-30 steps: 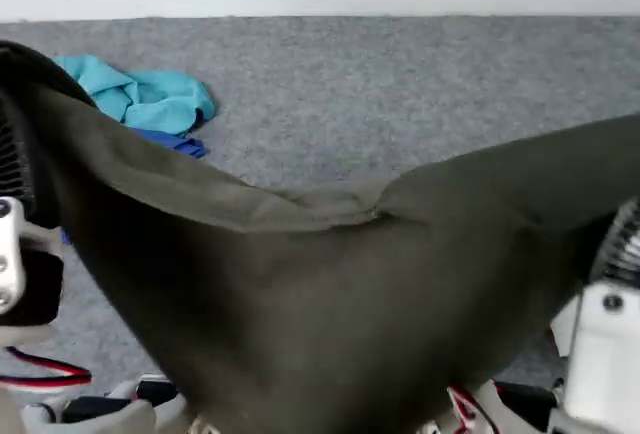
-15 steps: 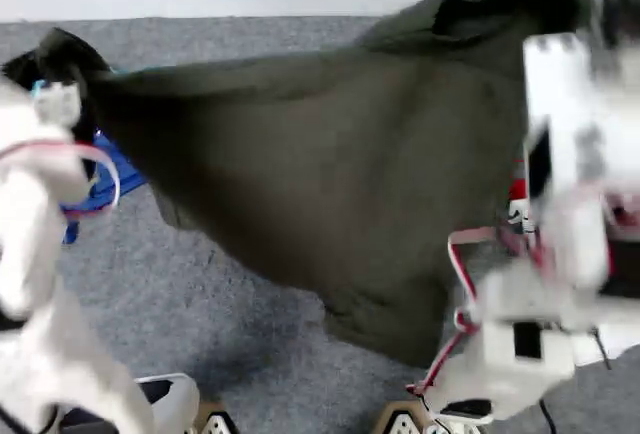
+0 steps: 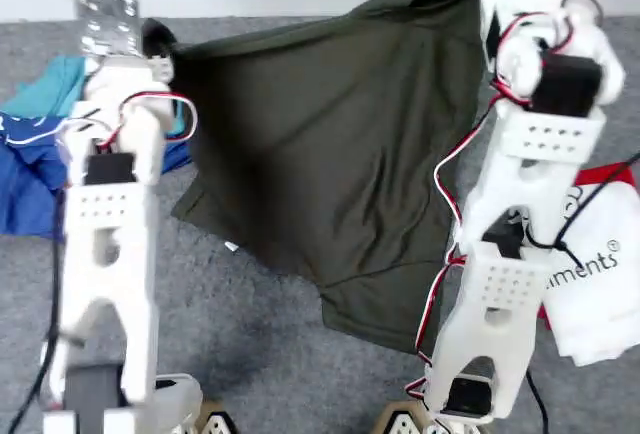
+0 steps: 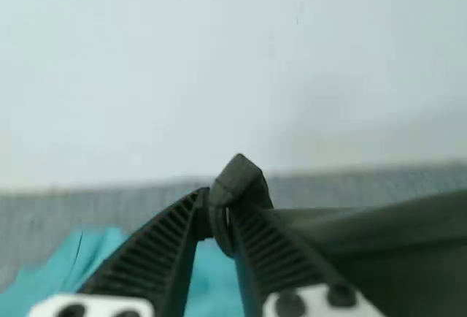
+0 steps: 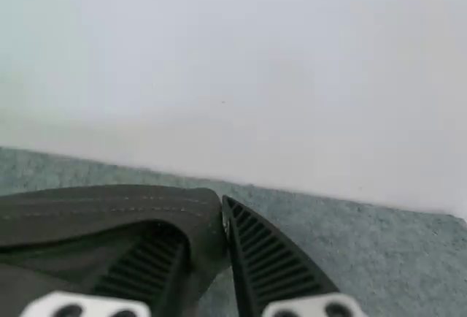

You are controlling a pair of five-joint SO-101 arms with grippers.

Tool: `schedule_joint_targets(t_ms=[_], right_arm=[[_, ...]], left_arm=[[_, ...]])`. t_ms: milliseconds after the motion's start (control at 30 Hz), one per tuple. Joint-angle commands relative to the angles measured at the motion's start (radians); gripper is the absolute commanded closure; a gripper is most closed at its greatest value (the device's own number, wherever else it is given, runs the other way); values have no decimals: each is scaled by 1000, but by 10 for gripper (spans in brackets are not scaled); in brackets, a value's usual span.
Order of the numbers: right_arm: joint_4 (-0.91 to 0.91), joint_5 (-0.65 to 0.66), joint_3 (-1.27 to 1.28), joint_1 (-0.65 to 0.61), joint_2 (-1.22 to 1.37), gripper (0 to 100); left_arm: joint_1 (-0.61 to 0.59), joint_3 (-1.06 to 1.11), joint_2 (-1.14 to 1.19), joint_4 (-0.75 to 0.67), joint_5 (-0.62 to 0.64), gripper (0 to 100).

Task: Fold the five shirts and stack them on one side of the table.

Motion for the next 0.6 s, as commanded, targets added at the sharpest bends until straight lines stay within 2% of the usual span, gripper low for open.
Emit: schedule_joint_targets(t_ms=[0,133,233,400,567], right_arm=[[-128,-37,-17,5,-1,989],[-81,-34,-14,1,5,989],[96,8,-18,-8,4,989],[398,112,-14,-48,-54,989],[397,150,77,-27,-186,990]], left_arm=[[0,-117,170,-178,-5,988],[0,-305,347,-68,-9,988],[-6,-352,387,110,-9,988],[-8,-355,290,453,-9,988],[-18,-355,133,732,-11,988]])
